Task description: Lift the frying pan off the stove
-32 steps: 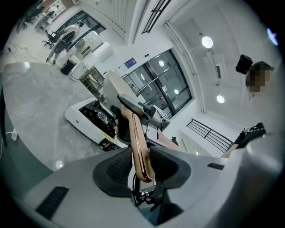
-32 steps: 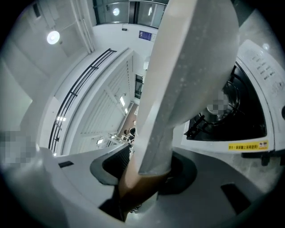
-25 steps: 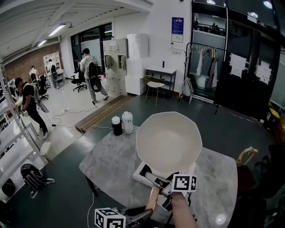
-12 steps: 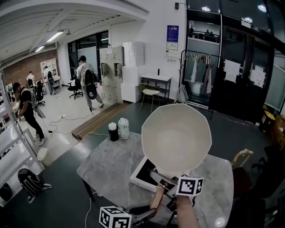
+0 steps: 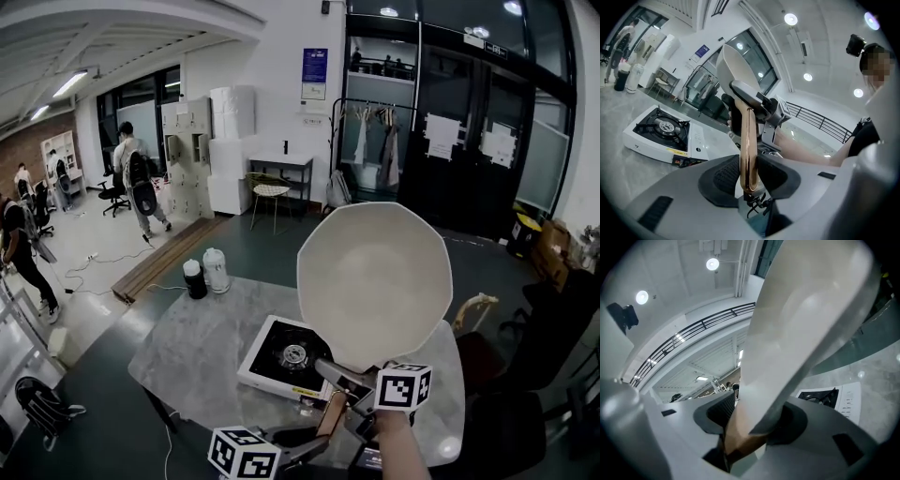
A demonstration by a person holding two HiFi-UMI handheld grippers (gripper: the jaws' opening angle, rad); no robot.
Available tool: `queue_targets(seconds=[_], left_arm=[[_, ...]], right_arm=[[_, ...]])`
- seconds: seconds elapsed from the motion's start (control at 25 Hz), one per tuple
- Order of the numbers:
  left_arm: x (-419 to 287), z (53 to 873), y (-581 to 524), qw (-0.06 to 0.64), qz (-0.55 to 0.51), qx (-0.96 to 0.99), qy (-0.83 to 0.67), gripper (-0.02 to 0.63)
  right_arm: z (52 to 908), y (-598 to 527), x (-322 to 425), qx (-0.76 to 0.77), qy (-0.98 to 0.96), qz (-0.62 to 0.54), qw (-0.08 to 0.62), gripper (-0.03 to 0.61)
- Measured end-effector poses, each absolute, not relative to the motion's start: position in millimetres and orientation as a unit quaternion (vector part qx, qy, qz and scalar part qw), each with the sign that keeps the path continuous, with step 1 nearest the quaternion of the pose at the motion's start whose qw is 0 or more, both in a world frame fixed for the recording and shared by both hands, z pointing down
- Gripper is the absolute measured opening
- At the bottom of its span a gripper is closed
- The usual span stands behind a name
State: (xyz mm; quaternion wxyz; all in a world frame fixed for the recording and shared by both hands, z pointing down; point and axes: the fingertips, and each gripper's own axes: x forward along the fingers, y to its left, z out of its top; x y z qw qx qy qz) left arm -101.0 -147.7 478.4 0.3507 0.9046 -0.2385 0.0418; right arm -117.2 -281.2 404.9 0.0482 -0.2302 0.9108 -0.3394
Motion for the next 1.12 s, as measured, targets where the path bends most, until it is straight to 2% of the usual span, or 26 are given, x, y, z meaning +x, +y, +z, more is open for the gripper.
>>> queue_targets(seconds=[0.56, 1.12], left_arm=[[-40.8, 472.0, -155.0, 0.317, 0.075, 0.931, -0.161, 0.132], [-20.9, 468.2, -160.1, 0.317, 0.083, 0.937, -0.124, 0.132]], right_arm=[[396.3, -283.8, -20.7, -0.332, 0.884, -0.322, 0.076, 0.222], [398.0, -292.0, 5.4, -0.368, 0.869, -0.319, 0.086, 0.227]])
